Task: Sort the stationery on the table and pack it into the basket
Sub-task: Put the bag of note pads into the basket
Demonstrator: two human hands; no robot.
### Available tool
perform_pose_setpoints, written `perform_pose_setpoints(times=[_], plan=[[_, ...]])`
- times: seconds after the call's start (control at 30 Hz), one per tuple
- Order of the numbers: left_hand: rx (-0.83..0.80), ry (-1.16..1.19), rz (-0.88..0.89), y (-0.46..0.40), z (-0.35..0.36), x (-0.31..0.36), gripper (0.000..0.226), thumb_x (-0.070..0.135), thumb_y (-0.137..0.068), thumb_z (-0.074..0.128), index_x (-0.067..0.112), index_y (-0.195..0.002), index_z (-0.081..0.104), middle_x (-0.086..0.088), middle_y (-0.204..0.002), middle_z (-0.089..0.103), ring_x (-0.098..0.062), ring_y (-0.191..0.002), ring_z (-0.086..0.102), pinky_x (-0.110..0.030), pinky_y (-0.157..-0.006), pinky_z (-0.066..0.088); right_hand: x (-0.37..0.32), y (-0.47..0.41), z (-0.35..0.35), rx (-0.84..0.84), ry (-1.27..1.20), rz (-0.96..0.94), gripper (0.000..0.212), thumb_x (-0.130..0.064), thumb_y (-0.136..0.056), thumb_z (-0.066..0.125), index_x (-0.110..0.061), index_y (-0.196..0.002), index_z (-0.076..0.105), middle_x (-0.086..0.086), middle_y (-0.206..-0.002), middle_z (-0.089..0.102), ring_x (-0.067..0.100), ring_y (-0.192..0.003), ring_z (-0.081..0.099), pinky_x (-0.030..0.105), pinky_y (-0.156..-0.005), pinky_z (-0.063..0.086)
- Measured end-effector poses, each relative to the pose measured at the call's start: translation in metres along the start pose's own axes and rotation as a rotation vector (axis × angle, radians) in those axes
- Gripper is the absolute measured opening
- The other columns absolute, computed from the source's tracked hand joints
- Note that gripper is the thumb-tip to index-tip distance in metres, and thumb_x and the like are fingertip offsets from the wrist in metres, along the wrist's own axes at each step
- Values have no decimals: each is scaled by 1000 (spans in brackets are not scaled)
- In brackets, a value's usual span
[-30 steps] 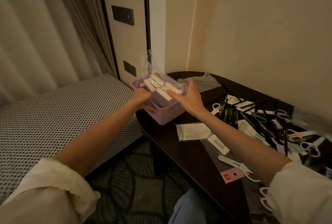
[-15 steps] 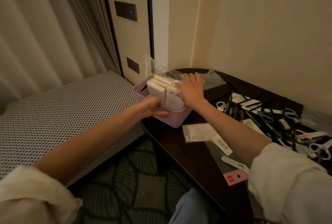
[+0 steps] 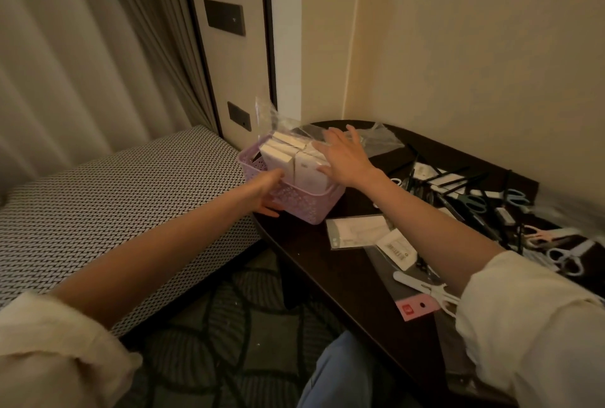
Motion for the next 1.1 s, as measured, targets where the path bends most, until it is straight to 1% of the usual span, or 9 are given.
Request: perform_pose_setpoints(times=[0.13, 0.27, 0.33, 0.4, 0.5, 0.67, 0.83, 1.0, 1.1], plan=[[403, 54, 188, 1, -39, 18, 51, 32, -85, 57, 13, -132, 47, -4, -127, 54, -25, -105, 57, -35, -76, 54, 5, 26, -16, 25, -95, -22, 58, -30, -93, 56, -19, -146, 35, 14, -153, 28, 27, -144, 19, 48, -116, 4], [629, -274, 482, 20, -39, 46, 63, 40, -75, 54, 10, -131, 51, -16, -128, 50, -29, -113, 52, -39, -90, 51, 30, 63, -28, 57, -157, 15, 59, -25, -93, 56, -19, -147, 33, 15, -155, 25, 29, -144, 20, 43, -116, 10], [659, -439, 638, 45, -16, 59, 49, 28, -83, 60, -1, -123, 51, -20, -124, 51, -32, -115, 48, -40, -95, 45, 50, 85, -37, 108, -150, 71, 61, -23, -92, 58, -18, -147, 34, 16, -156, 21, 31, -145, 18, 44, -117, 11], [607, -460, 774, 67, 11, 70, 34, 16, -86, 62, -2, -112, 51, -19, -114, 55, -30, -107, 51, -37, -87, 45, 67, 108, -50, 163, -177, 119, 61, -18, -90, 60, -19, -146, 35, 15, -155, 22, 31, -144, 20, 43, -117, 13], [358, -397, 886, 90, 55, 79, 19, 12, -91, 59, 7, -105, 47, -10, -103, 56, -18, -91, 55, -28, -75, 46, 93, 141, -59, 138, -268, 220, 60, -19, -91, 60, -15, -145, 35, 15, -151, 29, 30, -141, 25, 42, -115, 21], [70, -441, 927, 110, 121, 73, 19, 8, -93, 55, 6, -112, 53, -2, -105, 57, -16, -94, 58, -25, -77, 48, 132, 212, -52, 111, -393, 398, 47, -21, -91, 62, -10, -134, 50, 15, -146, 36, 30, -137, 32, 40, -112, 29], [-62, -447, 917, 120, 170, 47, 17, 5, -91, 59, 6, -108, 55, -6, -101, 61, -17, -90, 60, -29, -78, 51, 141, 284, -32, 29, -437, 471, 40, -20, -92, 62, -9, -130, 54, 13, -141, 38, 26, -133, 37, 30, -108, 29], [-143, -475, 869, 113, 201, 31, 18, 7, -89, 60, 9, -106, 56, -8, -104, 64, -19, -92, 62, -30, -75, 50, 150, 336, -9, -18, -455, 525, 37, -22, -92, 61, -13, -128, 56, 11, -139, 41, 24, -131, 39, 31, -106, 32], [-175, -498, 854, 111, 216, 30, 18, 8, -90, 59, 12, -107, 55, -6, -104, 63, -17, -92, 61, -22, -71, 47, 151, 351, 2, -38, -479, 537, 32, -22, -92, 61, -14, -123, 59, 10, -131, 48, 25, -124, 46, 34, -101, 39]])
Point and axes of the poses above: each hand's wrist, its own y-axis away from the middle knuckle, its own z-axis out of the palm, x = y × z, the point moved 10 cm from there along -y, towards the middle knuckle
